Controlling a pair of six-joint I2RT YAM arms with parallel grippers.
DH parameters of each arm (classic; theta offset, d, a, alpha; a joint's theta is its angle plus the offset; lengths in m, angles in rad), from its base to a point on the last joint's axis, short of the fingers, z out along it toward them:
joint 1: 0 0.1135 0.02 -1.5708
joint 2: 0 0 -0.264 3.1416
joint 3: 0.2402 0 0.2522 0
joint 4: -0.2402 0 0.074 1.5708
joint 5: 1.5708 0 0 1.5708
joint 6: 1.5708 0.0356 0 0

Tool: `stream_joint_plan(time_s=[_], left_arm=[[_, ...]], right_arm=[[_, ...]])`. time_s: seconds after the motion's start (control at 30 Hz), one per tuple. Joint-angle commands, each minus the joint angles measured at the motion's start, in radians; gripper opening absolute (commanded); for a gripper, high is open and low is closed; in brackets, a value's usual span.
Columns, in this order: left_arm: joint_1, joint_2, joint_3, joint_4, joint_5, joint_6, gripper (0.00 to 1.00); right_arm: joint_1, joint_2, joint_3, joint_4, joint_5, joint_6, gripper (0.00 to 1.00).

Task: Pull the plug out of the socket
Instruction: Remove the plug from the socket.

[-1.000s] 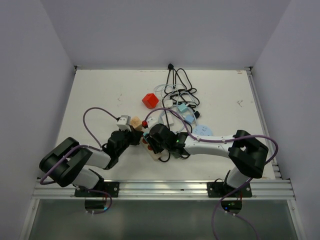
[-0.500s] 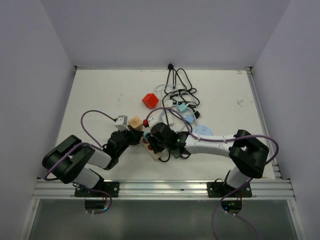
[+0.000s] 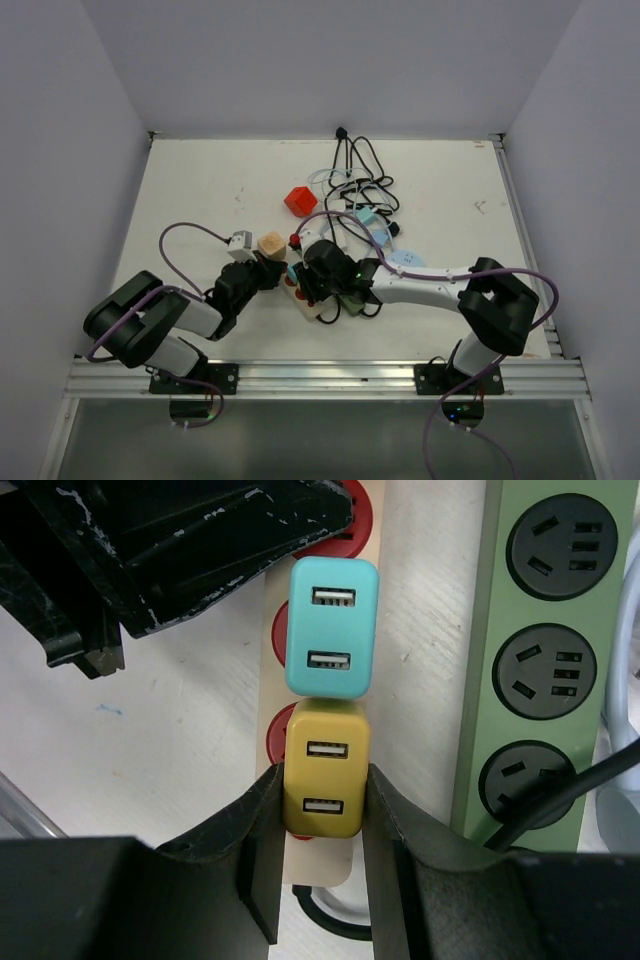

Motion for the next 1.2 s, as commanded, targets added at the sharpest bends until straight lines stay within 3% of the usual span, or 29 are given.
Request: stream_joint_plan(time_s=[0.0,0.17,0.57,0.93,1.17], left_arm=[[0.013,0.046,-0.041,-0.169,-0.091,0.029,0.00],[0.014,0.074,-0.042,-0.163,-0.088,0.020,0.00],[0.013,0.126,-0.065,-0.125,-0.073,0.005,0.00],[0.013,0.150,-0.093,-0.088,-0.059,-0.006,0.00],[0.014,0.156,-0.102,-0.071,-0.060,-0.011,0.00]], right_arm=[[0.054,0.023,0.047,-0.129,0.120,-0.011,0.00],[0.140,0.086,0.141,-0.215,0.263,-0.019,0.00],[0.183,0.145,0.196,-0.281,0.377,-0.030,0.00],[0.073,0.007,0.055,-0.111,0.018,0.055,0.00],[0.048,0.013,0.054,-0.123,-0.002,0.055,0.00]])
